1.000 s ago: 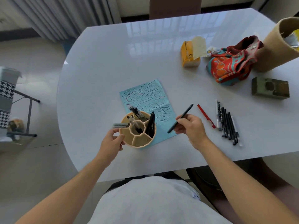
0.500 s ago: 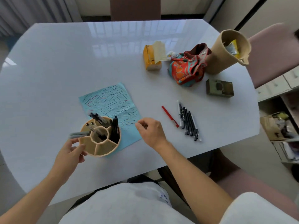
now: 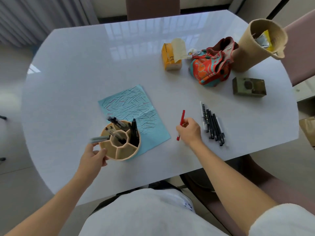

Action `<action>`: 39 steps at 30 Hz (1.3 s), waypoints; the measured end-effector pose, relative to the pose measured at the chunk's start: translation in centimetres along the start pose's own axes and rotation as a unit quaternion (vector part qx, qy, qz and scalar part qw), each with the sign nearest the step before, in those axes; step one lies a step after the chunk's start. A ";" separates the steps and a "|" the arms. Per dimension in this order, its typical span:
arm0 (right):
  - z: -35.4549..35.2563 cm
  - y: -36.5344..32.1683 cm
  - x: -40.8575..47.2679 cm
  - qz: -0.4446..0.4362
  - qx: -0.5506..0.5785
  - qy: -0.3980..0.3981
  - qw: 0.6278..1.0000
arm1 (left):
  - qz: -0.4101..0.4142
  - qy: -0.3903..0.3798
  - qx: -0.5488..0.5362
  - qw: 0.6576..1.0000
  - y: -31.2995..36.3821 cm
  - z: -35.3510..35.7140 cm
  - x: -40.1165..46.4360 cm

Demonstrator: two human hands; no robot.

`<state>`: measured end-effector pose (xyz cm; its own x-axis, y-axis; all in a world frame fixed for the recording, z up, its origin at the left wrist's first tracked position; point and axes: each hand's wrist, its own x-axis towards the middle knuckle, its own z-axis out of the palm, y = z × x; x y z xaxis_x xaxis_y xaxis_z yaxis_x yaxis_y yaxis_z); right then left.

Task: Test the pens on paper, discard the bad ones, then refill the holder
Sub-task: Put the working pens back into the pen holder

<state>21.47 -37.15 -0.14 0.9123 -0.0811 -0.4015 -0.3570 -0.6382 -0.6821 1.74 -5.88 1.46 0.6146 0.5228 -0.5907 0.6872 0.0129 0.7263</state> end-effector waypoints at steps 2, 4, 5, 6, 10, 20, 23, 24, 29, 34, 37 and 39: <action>1.4 -1.2 -2.6 0.022 0.168 -0.045 0.985 | -0.006 -0.004 -0.004 1.000 0.4 0.2 -1.0; 2.5 -2.1 -5.2 0.023 0.263 -0.103 0.959 | -0.011 -0.012 -0.010 1.000 0.6 0.3 -1.8; 2.8 -2.6 -6.3 0.020 0.298 -0.131 0.945 | -0.011 -0.020 -0.012 1.000 0.7 0.3 -2.1; 3.2 -3.0 -7.3 0.016 0.324 -0.157 0.933 | -0.008 -0.029 -0.012 0.999 0.8 0.3 -2.4; 4.7 -4.4 -9.8 -0.028 0.334 -0.214 0.918 | -0.001 -0.047 -0.011 0.999 0.8 0.1 -3.0; 6.8 -5.3 -11.4 -0.143 0.125 -0.202 0.961 | -0.002 -0.075 -0.054 0.996 -1.7 -2.4 -2.4; 5.1 -4.4 -10.2 -0.103 0.154 -0.188 0.964 | -0.021 -0.056 -0.030 0.998 -3.3 -3.1 -0.1; 4.3 -3.8 -9.3 -0.081 0.165 -0.163 0.969 | -0.028 -0.048 -0.021 0.998 -3.6 -3.3 0.8; -1.7 -0.1 -2.7 -0.023 0.043 0.056 0.997 | -0.064 -0.025 -0.021 0.997 -2.7 -4.7 5.6; -6.0 2.4 2.9 0.019 -0.130 0.139 0.981 | -0.025 -0.040 -0.016 0.999 -1.8 -4.8 6.1; -5.9 2.9 4.3 0.016 -0.206 0.110 0.972 | -0.032 -0.039 -0.038 0.998 -2.4 -4.7 6.1; -5.4 2.4 4.7 0.006 -0.264 0.092 0.960 | -0.033 -0.042 -0.042 0.998 -2.2 -4.9 6.1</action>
<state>25.96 -43.21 -0.40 0.9464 -0.1938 -0.2585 -0.2600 -0.9318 -0.2532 2.05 1.46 -1.99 0.6016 0.4446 -0.6637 0.6949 0.1185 0.7093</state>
